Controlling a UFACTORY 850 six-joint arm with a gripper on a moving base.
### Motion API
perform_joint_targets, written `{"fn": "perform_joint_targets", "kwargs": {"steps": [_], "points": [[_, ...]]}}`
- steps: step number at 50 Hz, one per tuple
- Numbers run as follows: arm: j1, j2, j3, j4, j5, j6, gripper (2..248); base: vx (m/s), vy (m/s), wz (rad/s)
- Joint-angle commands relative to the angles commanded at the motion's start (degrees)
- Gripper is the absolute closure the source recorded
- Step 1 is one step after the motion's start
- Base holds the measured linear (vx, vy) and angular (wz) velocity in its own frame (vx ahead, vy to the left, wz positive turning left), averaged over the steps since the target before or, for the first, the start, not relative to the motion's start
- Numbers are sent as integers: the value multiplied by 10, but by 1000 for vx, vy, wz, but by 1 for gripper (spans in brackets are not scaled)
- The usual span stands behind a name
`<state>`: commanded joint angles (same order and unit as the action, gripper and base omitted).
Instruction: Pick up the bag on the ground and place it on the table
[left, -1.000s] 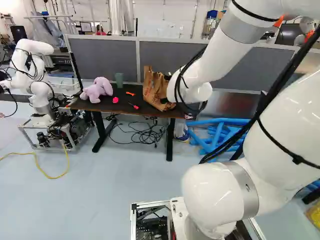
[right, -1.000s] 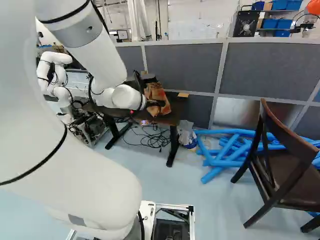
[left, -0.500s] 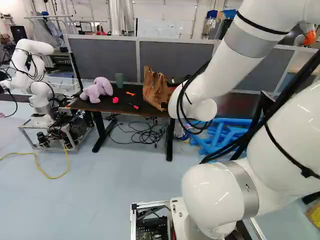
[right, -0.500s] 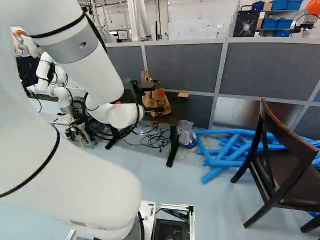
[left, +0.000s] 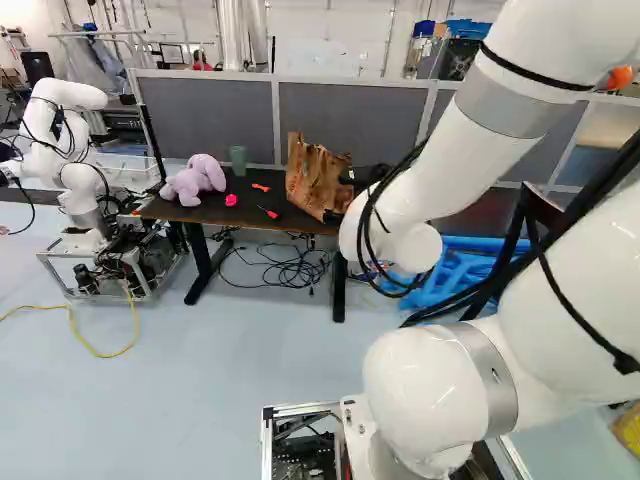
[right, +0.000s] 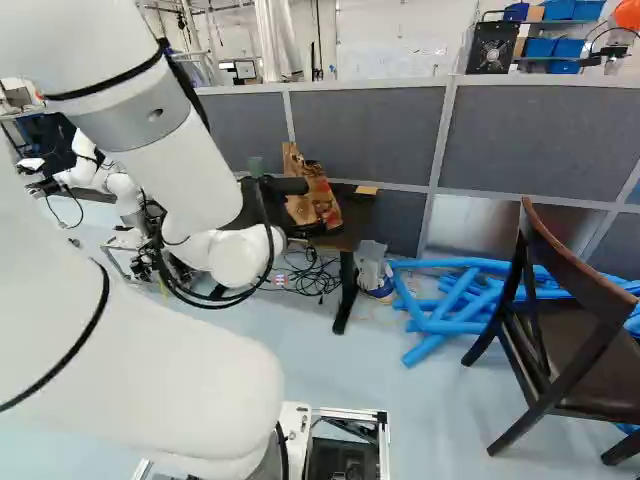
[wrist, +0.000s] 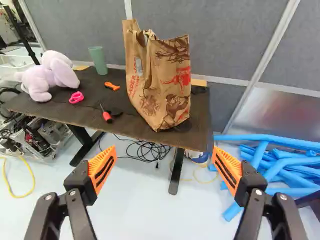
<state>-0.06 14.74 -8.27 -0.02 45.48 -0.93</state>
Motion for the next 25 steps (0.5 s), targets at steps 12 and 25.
{"fn": "perform_joint_targets", "kwargs": {"steps": [12, 25], "points": [[0, 7, 18, 0, 24, 5, 3, 0, 0, 0], [1, 11, 29, 0, 40, 8, 3, 0, 0, 0]]}}
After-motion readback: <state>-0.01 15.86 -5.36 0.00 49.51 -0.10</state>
